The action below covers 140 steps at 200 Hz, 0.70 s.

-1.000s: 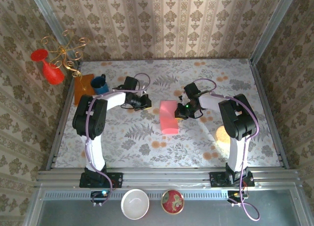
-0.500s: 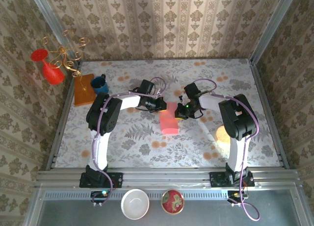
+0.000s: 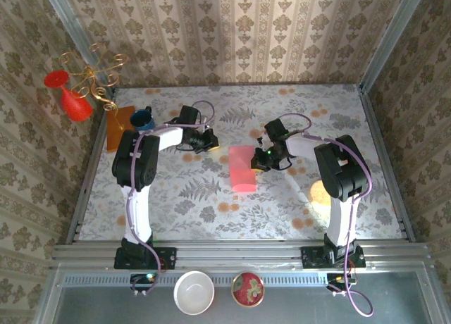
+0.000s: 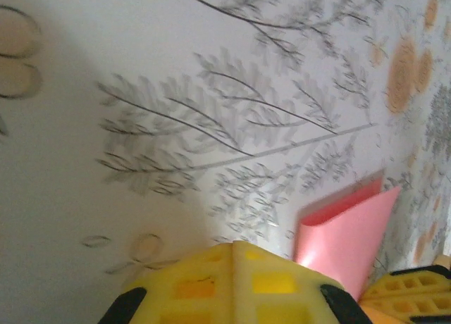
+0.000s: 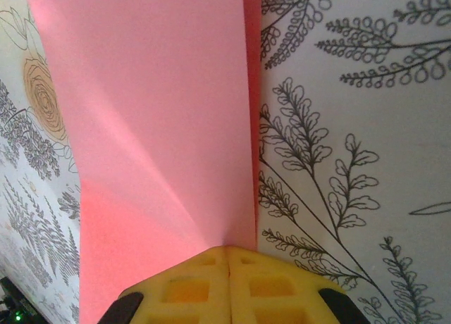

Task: Fold a paper plane with a square sheet of paper (pick it up from the middle)
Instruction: First fold the square sheet of paper in half at the center of the table.

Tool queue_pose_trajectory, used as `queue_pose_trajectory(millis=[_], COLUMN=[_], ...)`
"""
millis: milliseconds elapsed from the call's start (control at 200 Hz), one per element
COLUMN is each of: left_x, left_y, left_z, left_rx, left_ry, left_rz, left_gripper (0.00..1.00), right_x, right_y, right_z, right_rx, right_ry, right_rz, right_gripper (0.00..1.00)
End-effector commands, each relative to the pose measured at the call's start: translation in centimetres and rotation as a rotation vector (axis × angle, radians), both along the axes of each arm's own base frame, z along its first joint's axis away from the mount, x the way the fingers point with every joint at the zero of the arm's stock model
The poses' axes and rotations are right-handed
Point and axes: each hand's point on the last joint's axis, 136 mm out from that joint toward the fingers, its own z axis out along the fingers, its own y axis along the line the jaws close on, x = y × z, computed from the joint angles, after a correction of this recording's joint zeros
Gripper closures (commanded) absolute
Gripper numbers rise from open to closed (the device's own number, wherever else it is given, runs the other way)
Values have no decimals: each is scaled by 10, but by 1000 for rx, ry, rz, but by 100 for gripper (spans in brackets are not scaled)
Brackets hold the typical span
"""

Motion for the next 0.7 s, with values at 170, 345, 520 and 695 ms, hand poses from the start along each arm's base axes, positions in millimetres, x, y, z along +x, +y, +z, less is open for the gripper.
queue_pose_trajectory(millis=[170,345,520,695], left_x=[-34,-34,-21,-6], left_y=[-66,-65,-38,-11], left_z=[23,-1,-24,-41], left_rx=[-33,8,105,189], left_ry=[-53,3,39,74], left_rz=[-142,-135,-65,23], left_gripper=[93,93,94,94], right_x=[-76,-77,-78,-77], right_y=[-61,-63,-65,-68], right_z=[-79,-80,-81,-80], right_rx=[-320,-329,-344,-353], right_ry=[293,292,290,283], right_rz=[-31,-28,-29,-34], right_gripper=[91,91,91,91])
